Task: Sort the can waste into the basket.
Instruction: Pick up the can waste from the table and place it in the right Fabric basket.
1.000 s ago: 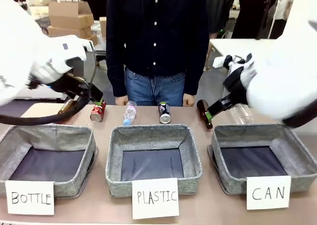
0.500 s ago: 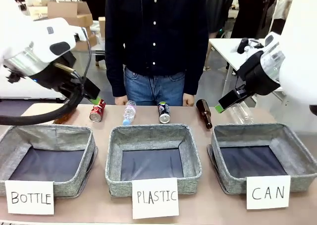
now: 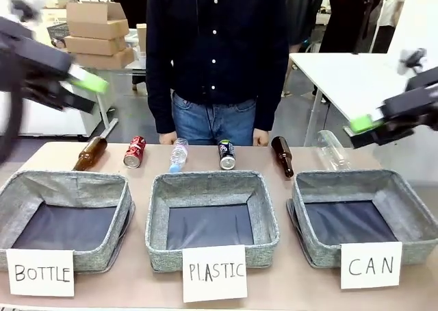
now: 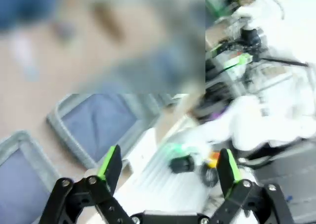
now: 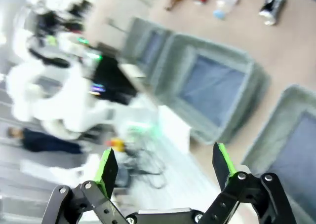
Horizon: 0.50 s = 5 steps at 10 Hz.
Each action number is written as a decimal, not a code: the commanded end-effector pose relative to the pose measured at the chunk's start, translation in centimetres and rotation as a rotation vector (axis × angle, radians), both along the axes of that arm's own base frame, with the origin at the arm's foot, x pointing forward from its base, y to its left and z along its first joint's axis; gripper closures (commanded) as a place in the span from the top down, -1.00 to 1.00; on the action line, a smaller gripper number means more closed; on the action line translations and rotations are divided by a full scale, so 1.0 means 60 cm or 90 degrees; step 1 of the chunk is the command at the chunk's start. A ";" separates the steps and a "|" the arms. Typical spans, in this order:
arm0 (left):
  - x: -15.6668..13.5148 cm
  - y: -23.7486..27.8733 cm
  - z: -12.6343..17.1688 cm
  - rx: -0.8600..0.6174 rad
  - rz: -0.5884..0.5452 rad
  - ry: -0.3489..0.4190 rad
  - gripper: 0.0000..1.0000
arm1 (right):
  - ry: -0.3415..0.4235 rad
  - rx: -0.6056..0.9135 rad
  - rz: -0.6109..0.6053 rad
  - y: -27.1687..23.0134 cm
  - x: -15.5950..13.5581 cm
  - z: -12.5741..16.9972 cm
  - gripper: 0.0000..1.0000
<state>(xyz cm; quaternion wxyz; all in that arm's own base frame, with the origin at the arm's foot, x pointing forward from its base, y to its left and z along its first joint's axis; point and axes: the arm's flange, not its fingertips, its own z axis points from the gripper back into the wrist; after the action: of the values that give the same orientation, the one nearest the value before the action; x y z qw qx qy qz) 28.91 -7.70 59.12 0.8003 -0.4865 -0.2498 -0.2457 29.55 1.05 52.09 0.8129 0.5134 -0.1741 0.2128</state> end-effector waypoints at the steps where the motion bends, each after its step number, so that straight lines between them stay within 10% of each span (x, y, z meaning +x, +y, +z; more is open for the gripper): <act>1: -0.037 0.045 -0.077 -0.221 0.030 0.096 1.00 | 0.220 0.303 -0.098 -0.068 0.008 -0.030 1.00; 4: -0.004 0.032 -0.096 -0.196 0.119 0.165 1.00 | 0.194 0.287 -0.201 -0.089 -0.005 -0.030 1.00; 5: 0.026 0.094 -0.009 -0.252 0.035 0.097 1.00 | 0.162 0.264 -0.078 -0.112 -0.001 -0.029 1.00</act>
<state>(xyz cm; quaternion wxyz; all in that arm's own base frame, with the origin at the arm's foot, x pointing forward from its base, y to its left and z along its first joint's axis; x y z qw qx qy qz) 32.34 -2.67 56.63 0.7260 -0.6422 -0.2300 -0.0878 30.55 -6.70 49.62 0.7071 0.6918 -0.1463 -0.0010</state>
